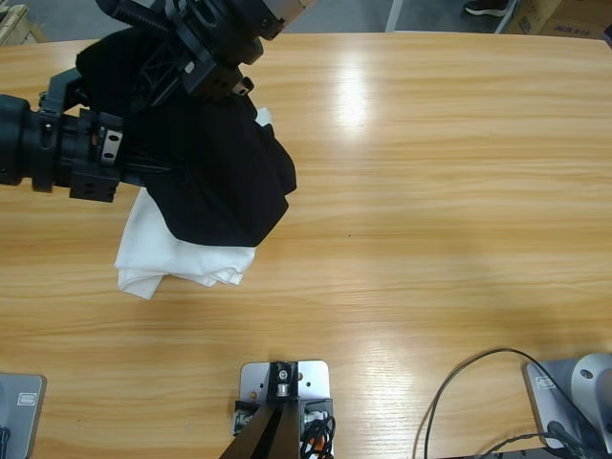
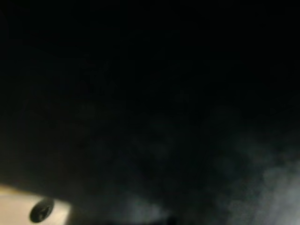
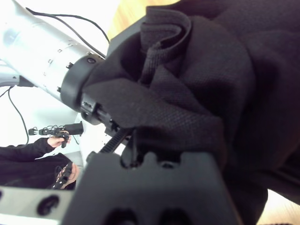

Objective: Fold clothes

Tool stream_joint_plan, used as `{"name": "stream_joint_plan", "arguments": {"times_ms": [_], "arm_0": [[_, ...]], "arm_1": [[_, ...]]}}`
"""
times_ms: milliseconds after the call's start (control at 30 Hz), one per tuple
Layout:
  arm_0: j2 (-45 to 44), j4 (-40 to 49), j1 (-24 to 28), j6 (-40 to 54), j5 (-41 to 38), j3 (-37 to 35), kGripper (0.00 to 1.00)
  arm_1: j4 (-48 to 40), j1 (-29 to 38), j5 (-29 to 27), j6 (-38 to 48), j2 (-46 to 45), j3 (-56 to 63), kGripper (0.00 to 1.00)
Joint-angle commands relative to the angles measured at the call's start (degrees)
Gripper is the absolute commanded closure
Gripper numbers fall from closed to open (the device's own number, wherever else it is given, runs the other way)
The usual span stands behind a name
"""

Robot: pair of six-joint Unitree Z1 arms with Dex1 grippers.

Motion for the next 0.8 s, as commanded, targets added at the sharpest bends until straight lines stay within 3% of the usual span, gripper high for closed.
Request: {"name": "stream_joint_plan", "arguments": {"times_ms": [33, 333, 567, 600, 633, 667, 733, 767, 800], "arm_0": [[-5.19, -0.69, 0.70, -1.03, -0.35, 6.88, 1.000], [-12.31, -0.60, 0.75, -4.89, 0.97, 13.26, 1.000], [-7.99, -0.60, 0.78, -8.01, 4.18, 14.22, 1.000], [-6.25, -0.60, 0.78, -9.13, 4.22, 14.17, 0.824], [-4.17, -0.73, 0.94, -10.26, 4.55, 14.14, 0.462], [-2.75, -1.36, 1.05, -10.38, 5.34, 13.87, 0.334], [0.22, -2.96, 1.05, -10.71, 6.29, 12.68, 0.236], [1.58, -2.99, 1.05, -10.64, 6.91, 11.80, 0.165], [2.35, -3.05, 1.05, -10.50, 7.59, 10.92, 0.081]], "arm_1": [[0.66, 1.48, -1.11, -1.47, 7.42, -4.36, 1.000], [3.19, 1.48, -2.99, -2.89, 15.66, -12.82, 1.000], [8.06, 0.60, -4.31, -5.16, 19.11, -18.23, 1.000], [8.06, 0.42, -4.59, -5.30, 19.35, -18.20, 1.000], [8.06, 0.33, -4.85, -5.33, 19.47, -18.32, 1.000], [8.15, 0.32, -5.32, -5.44, 19.63, -18.49, 1.000], [8.50, 0.05, -6.13, -5.68, 19.91, -18.44, 1.000], [8.53, -0.09, -6.94, -5.68, 20.02, -18.37, 0.809], [8.67, -0.12, -8.37, -5.68, 19.95, -18.42, 0.289]]}}
